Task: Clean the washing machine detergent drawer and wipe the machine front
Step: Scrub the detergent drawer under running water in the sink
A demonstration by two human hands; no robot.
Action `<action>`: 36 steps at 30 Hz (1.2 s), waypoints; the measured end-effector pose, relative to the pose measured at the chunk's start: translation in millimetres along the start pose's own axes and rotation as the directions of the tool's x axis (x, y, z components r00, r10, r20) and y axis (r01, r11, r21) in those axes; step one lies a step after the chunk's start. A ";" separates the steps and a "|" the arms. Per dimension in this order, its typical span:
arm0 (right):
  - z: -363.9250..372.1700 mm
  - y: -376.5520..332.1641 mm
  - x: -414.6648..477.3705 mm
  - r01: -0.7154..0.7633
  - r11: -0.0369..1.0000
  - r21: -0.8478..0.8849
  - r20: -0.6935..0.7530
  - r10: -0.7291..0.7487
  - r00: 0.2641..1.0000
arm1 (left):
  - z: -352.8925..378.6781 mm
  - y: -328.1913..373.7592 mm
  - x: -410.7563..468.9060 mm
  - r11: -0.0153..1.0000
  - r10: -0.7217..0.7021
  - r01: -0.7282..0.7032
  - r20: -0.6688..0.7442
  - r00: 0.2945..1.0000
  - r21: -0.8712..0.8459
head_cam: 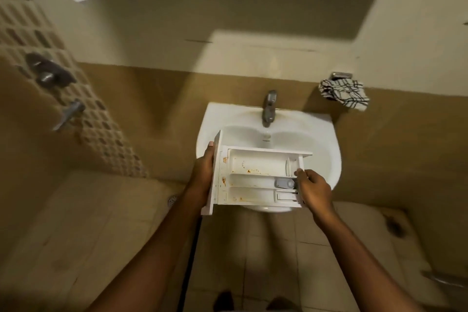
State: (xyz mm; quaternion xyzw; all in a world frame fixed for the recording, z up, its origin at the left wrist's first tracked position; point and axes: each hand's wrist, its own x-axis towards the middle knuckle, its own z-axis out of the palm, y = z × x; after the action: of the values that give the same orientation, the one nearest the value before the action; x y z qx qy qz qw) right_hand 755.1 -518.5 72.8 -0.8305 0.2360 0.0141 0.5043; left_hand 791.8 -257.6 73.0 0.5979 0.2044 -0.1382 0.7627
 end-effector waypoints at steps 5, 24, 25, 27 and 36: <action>-9.4 -1.3 48.0 -0.088 0.996 0.021 -0.103 0.090 0.991 | 45.2 18.9 59.4 0.993 -0.005 0.000 0.038 0.999 0.121; 15.2 19.7 186.2 -0.252 0.954 -0.159 0.089 0.268 0.959 | 91.3 -24.9 185.4 0.979 -0.148 0.163 -0.117 0.982 0.126; 16.3 20.1 187.2 -0.236 0.949 -0.206 0.071 0.256 0.964 | 91.7 -26.3 188.7 0.978 -0.156 0.170 -0.116 0.981 0.122; 16.0 16.2 190.0 -0.155 0.905 -0.396 -0.029 0.156 0.987 | 92.6 -29.4 194.8 0.975 -0.160 0.174 -0.109 0.981 0.139; 66.0 -79.8 218.4 0.245 0.960 -0.133 -0.093 -0.258 0.962 | 95.3 -40.3 214.1 0.970 -0.191 0.205 -0.111 0.975 0.133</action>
State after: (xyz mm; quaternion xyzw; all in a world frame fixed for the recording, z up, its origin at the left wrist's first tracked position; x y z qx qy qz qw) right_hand 995.6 -514.9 49.6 -0.8822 0.1545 -0.0814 0.4374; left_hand 975.5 -352.7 -44.4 0.6338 0.2896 -0.1988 0.6892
